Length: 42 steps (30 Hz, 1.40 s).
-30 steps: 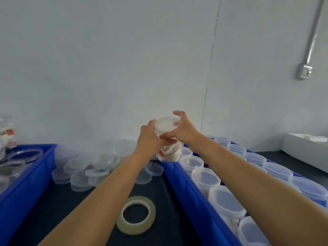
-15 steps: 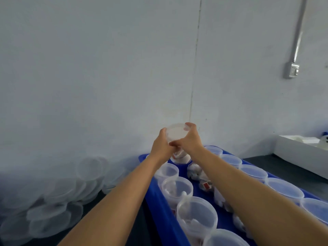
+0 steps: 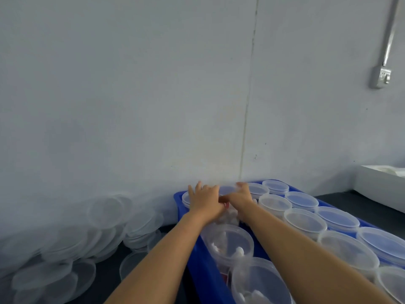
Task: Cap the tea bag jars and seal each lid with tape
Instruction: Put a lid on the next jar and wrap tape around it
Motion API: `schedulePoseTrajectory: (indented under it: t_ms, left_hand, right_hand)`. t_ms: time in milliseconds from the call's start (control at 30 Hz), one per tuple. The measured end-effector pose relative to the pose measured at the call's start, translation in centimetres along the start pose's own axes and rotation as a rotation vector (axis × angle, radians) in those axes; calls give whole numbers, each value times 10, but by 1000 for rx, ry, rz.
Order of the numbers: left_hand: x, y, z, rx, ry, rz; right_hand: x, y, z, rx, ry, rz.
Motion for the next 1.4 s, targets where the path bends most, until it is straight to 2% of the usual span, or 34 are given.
schedulePoseTrajectory:
  t_ms: [167, 333, 433, 567, 667, 733, 833, 900, 1000, 1133, 1400]
  left_hand:
    - [7, 17, 7, 141, -23, 98]
    - [1, 20, 10, 174, -92, 187]
    - [-3, 18, 10, 164, -109, 217]
    - [-15, 8, 13, 163, -74, 171]
    - [-32, -6, 19, 109, -37, 116]
    - [-46, -21, 27, 89, -38, 76]
    - [-76, -45, 42, 46, -83, 27]
    - [-100, -62, 53, 8, -133, -21]
    - [-144, -89, 70, -49, -206, -87]
    - [-219, -123, 96, -85, -294, -200]
    - [-341, -168, 151, -40, -518, -304]
  right_hand:
    - [7, 3, -15, -12, 57, 22]
    - [5, 7, -16, -194, 148, 131]
    - [0, 6, -16, -205, 200, 80]
    - [-3, 0, -16, -22, 185, 36]
    - [-13, -1, -7, -22, 189, 34]
    - [-24, 1, 5, -122, 158, -28]
    - [-51, 10, 33, -490, 20, -161]
    - [-76, 23, 52, -484, -115, -184]
    - [-118, 55, 69, -303, -230, -39]
    - [-186, 108, 74, -61, -190, 193]
    - [-326, 199, 69, 35, -68, 678]
Point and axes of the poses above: each hand's wrist, its own x-axis towards the middle knuckle, its own y-axis out of the palm, z = x × y, the point moved 5 cm from there along x, towards the middle knuckle, and after that the axes turned 1 degree about x, right-handed, at the moved point
